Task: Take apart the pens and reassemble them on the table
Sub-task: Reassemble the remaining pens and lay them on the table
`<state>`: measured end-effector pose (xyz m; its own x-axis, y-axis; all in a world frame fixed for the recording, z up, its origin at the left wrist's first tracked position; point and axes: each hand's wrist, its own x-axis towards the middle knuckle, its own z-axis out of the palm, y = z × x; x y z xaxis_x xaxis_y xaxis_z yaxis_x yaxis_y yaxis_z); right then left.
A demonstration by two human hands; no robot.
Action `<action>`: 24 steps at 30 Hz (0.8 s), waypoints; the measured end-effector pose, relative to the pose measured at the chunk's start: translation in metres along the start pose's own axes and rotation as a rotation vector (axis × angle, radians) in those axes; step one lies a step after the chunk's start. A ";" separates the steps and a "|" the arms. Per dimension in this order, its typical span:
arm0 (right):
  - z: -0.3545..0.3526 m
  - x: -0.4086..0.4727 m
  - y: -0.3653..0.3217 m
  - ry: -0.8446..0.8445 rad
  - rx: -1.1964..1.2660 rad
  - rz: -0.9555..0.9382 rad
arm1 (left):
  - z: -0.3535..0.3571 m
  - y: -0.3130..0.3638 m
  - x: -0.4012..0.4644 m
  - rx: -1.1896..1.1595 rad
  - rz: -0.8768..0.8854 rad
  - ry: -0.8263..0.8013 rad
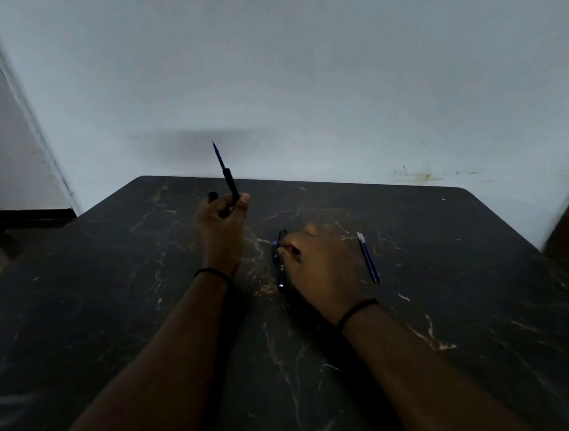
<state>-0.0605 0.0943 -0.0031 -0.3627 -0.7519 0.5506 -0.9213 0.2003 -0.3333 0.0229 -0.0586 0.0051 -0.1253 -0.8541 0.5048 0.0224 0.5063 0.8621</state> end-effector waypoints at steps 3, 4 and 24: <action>0.006 0.007 -0.004 -0.012 -0.101 0.042 | 0.001 -0.005 -0.001 0.011 -0.005 -0.034; 0.007 0.009 -0.004 -0.006 -0.126 0.057 | 0.002 -0.007 -0.001 0.022 -0.004 -0.046; 0.025 0.021 -0.028 -0.028 -0.120 -0.063 | 0.005 -0.017 0.004 0.049 -0.029 -0.015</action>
<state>-0.0383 0.0577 -0.0011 -0.3014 -0.7819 0.5457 -0.9528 0.2250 -0.2039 0.0173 -0.0700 -0.0076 -0.1405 -0.8667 0.4787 -0.0296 0.4870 0.8729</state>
